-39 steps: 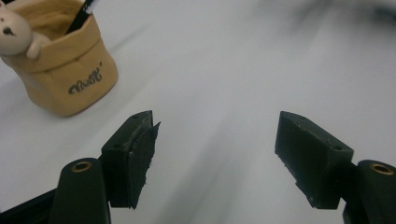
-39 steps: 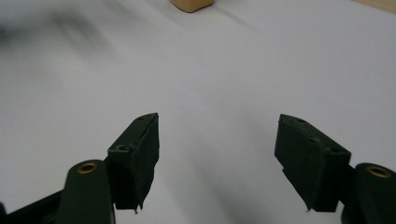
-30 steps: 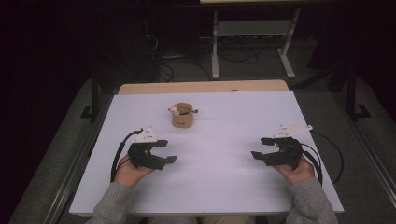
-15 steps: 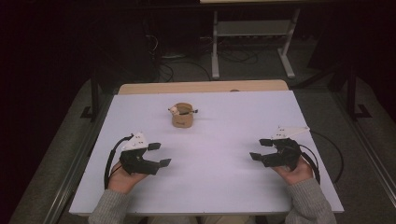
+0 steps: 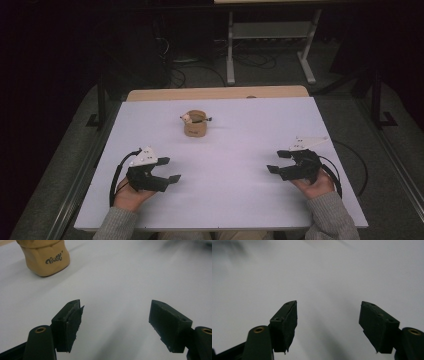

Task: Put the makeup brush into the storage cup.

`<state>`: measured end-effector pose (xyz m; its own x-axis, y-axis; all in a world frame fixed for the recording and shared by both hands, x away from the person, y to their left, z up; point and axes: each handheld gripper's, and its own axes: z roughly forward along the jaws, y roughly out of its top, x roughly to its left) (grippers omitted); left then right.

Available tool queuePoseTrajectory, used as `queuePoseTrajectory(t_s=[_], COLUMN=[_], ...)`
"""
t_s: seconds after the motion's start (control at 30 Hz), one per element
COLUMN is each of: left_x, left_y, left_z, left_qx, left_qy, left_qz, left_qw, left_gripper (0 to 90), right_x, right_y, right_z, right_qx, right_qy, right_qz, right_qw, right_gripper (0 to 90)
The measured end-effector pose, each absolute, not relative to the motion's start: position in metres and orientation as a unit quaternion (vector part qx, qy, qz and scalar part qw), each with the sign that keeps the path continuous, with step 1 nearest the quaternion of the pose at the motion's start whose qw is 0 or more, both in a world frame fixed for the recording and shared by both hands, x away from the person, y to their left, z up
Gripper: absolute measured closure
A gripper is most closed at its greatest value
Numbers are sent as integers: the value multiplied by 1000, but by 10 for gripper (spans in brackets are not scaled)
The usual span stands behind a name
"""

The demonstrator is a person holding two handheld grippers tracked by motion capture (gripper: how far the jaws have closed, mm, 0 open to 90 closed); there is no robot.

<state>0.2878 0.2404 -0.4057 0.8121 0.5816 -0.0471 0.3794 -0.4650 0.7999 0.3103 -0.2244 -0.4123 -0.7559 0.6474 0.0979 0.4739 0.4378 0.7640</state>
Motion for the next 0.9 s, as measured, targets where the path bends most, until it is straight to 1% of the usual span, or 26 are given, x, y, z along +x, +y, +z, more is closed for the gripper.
queuePoseTrajectory(t_s=[0.9], left_x=[285], left_y=[241], left_z=[-407], left_qx=[848], left_qy=[275], left_qz=[120], left_qw=[437], left_gripper=[246], right_x=[308], right_y=[-225], right_z=[-414], right_qx=[333], right_qy=[843], right_qz=[409], right_qw=[109], right_gripper=[297])
